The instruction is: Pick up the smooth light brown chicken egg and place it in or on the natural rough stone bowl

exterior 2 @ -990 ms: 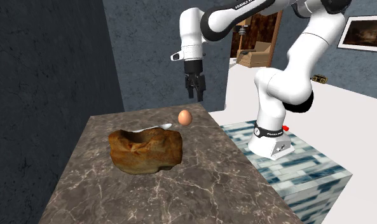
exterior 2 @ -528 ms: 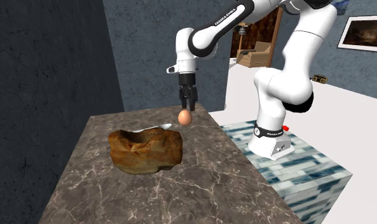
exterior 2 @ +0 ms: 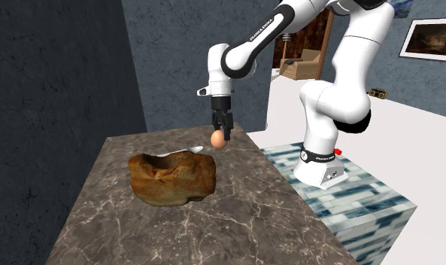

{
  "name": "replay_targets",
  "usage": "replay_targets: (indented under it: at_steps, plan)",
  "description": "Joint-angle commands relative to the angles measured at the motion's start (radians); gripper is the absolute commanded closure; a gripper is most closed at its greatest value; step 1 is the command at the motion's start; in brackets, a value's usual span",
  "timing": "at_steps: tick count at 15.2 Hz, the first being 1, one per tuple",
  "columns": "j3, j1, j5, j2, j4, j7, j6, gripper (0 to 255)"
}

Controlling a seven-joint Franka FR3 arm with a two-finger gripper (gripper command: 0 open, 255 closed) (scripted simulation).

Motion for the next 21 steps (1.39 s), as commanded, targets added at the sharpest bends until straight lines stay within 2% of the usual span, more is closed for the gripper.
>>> replay_targets:
  at_steps: [1,5,6,15,21]
  plan:
    - [-0.001,0.001,0.002,0.002,-0.001,-0.002,0.004,0]
    - [-0.001,0.001,0.002,0.002,-0.001,-0.002,0.003,0]
    - [-0.001,0.001,0.002,0.002,-0.001,-0.002,0.003,255]
    - [-0.001,0.001,0.002,0.002,-0.001,-0.002,0.004,255]
    - [0.023,-0.021,-0.038,-0.064,0.032,0.049,-0.087,255]
